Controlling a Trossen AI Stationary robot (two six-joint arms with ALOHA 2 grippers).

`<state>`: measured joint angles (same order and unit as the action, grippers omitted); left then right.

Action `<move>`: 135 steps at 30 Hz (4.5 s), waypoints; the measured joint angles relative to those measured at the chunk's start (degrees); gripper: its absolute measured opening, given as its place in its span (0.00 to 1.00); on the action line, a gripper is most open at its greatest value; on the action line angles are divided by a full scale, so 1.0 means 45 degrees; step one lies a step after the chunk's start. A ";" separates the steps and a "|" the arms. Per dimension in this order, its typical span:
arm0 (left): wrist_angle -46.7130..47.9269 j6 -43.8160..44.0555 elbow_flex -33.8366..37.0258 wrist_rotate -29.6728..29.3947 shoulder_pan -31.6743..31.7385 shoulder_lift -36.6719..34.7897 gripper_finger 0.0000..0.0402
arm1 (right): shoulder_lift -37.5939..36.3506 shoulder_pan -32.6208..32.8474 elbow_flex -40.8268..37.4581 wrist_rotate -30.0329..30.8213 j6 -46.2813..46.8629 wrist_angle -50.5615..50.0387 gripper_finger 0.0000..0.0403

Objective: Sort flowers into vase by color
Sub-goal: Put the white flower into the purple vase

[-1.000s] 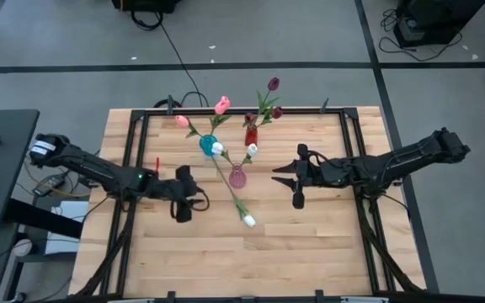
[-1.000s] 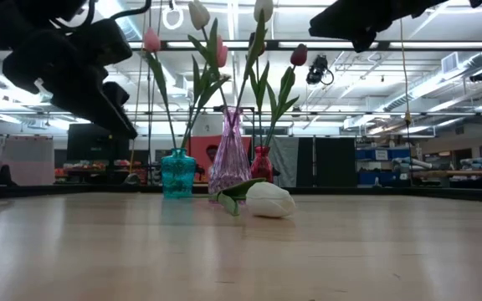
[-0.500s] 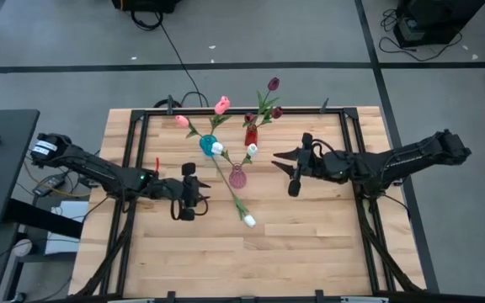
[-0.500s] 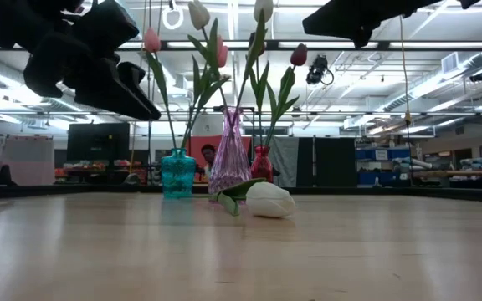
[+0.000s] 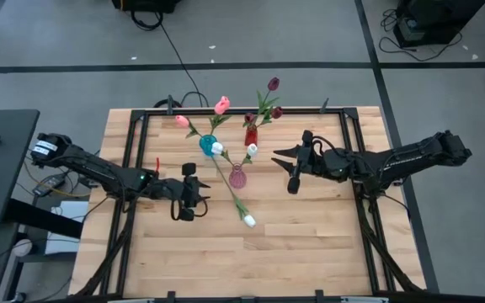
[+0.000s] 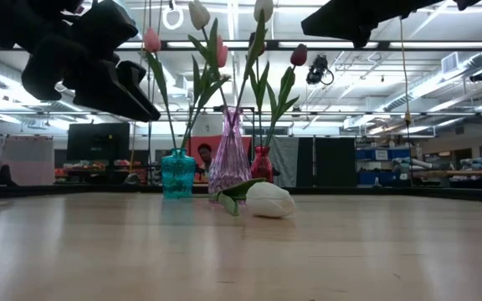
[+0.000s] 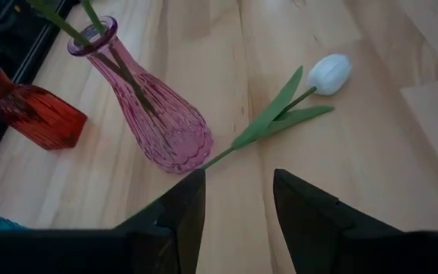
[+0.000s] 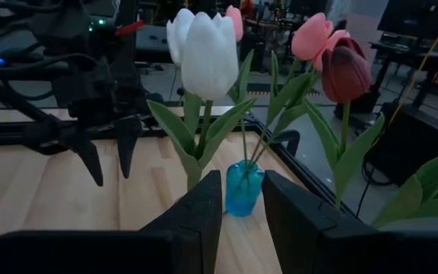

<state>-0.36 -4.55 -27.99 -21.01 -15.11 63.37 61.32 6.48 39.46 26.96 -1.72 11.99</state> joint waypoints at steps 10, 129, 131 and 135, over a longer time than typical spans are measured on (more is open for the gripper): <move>0.0005 -0.0272 0.0005 -0.0326 0.0000 0.0000 0.40 | -0.0005 0.0000 0.0000 0.0000 -0.0233 0.0291 0.27; 0.1893 -0.1127 -0.0490 0.0490 0.0937 -0.0223 0.01 | -0.1812 0.1360 -0.0879 -0.0558 0.0311 -0.2485 0.27; 0.1629 -0.0866 -0.0143 0.0491 0.0942 -0.1097 0.01 | -0.1812 0.1355 -0.0879 -0.0563 0.0283 -0.2489 0.27; 0.0918 -0.0525 0.0232 0.0506 0.0942 -0.2562 0.01 | -0.1810 0.1343 -0.0879 -0.0559 0.0145 -0.2362 0.27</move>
<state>3.77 -6.92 -26.94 -18.74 -10.87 51.84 53.18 12.53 35.51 24.45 -1.06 1.36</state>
